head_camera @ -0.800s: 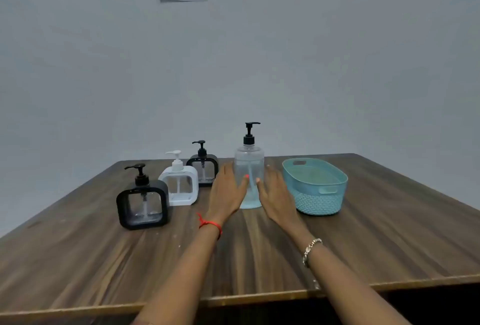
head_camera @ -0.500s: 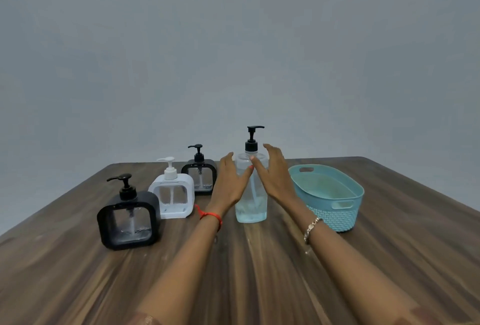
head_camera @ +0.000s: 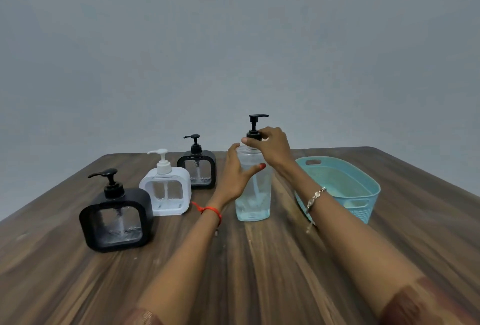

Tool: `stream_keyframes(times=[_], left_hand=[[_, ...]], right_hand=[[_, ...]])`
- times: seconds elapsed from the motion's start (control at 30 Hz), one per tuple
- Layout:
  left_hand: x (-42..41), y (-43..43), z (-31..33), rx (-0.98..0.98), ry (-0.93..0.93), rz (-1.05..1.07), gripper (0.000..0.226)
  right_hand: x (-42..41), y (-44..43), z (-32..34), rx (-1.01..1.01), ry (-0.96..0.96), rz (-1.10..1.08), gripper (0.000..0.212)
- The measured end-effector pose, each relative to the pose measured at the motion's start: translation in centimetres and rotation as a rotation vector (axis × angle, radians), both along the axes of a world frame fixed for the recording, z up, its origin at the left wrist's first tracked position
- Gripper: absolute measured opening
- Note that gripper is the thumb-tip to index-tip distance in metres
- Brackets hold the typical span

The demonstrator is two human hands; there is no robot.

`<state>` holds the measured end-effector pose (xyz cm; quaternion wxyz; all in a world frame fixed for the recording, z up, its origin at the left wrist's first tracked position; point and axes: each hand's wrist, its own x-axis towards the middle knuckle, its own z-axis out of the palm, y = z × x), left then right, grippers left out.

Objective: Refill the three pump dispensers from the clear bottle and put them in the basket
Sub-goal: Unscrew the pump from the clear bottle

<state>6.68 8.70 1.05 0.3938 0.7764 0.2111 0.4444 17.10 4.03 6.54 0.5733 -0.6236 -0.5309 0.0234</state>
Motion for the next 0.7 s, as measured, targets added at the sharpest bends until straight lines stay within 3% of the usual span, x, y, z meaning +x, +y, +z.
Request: stream_keyframes(times=[0.23,0.4,0.47,0.63,0.7], left_hand=[[-0.9,0.9,0.6,-0.038,0.094,-0.148,0.068],[-0.8,0.1,0.6,-0.039,0.063,-0.122,0.068],[-0.8,0.0,0.5,-0.037,0.058,-0.113,0.070],[-0.8,-0.3,0.2,-0.024,0.057,-0.112,0.072],[-0.9,-0.2,0.2,-0.031,0.061,-0.109,0.073]], right_hand=[[3.1,-0.9,0.9,-0.183,0.150,0.419,0.016],[3.6,-1.2,0.9,-0.150,0.358,0.624,0.031],[3.3,-1.3,0.6,-0.143,0.344,0.580,0.031],[1.0,-1.2,0.7,-0.075,0.047,0.115,0.032],[0.8,-1.3,1.3,-0.088,0.017,0.129,0.026]])
